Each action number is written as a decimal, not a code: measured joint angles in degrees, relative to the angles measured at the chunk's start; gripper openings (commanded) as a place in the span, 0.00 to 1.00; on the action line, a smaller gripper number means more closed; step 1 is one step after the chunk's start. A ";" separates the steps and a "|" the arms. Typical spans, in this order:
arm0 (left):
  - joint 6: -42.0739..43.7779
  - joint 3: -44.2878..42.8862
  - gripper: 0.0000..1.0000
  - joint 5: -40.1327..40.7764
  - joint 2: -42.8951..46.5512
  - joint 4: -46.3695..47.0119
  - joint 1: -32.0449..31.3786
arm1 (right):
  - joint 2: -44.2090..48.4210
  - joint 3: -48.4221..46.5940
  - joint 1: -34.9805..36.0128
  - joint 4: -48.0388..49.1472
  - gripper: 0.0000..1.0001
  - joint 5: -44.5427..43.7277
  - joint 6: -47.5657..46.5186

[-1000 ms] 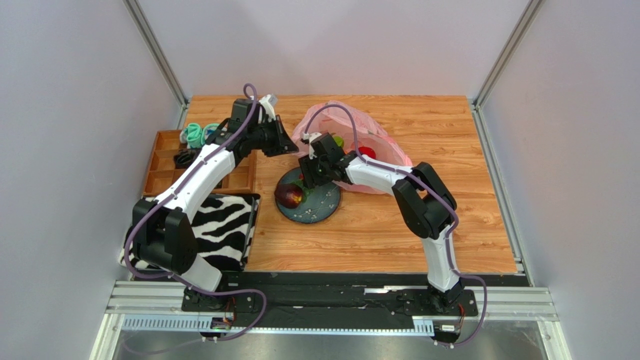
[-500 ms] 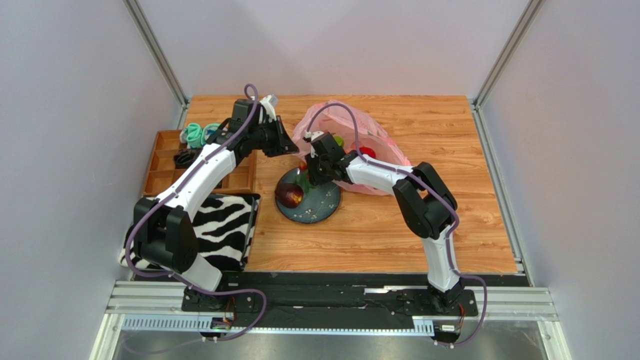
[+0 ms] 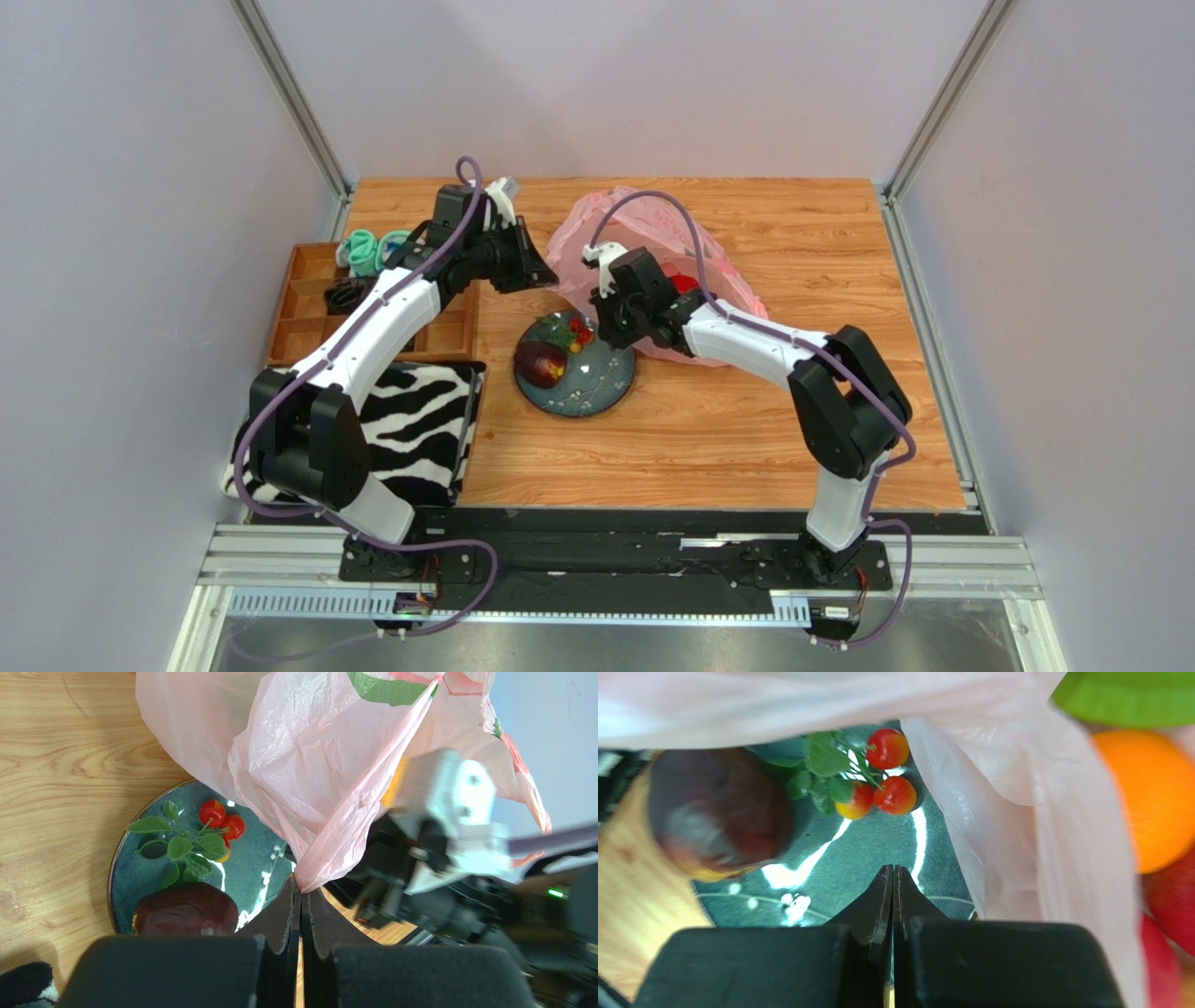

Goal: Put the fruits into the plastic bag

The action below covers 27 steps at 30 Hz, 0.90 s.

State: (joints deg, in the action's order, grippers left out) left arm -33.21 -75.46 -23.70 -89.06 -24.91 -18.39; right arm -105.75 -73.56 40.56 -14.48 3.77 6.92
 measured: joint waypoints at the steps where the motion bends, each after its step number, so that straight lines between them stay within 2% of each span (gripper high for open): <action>1: -0.07 0.00 0.00 0.00 0.00 0.00 0.00 | 1.18 0.26 0.00 0.17 0.01 0.07 -0.26; 5: -0.15 -0.02 0.00 -0.02 0.00 0.02 0.00 | 2.71 0.33 0.00 1.46 0.10 0.90 -0.31; 6: -0.15 -0.02 0.00 -0.02 0.00 0.02 0.00 | 2.43 0.28 0.00 1.55 0.22 1.40 -0.20; 9: -0.17 -0.02 0.00 -0.02 0.00 0.02 0.00 | 0.57 -0.70 0.00 1.62 0.45 2.60 1.07; 12: -0.17 -0.02 0.00 -0.04 0.00 0.04 0.00 | -2.80 -2.80 0.00 2.03 0.55 3.78 2.36; 18: 0.04 -0.02 0.00 -0.48 0.00 0.07 0.00 | -8.28 -6.43 0.00 2.75 0.57 3.82 5.03; 27: 0.07 -0.02 0.00 -1.29 0.00 0.76 0.02 | -13.75 -11.91 0.50 2.08 0.53 -4.44 7.74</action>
State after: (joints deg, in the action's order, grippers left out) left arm -33.15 -75.48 -24.99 -89.06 -24.14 -18.37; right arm -119.50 -85.47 41.06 -12.40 -0.67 14.66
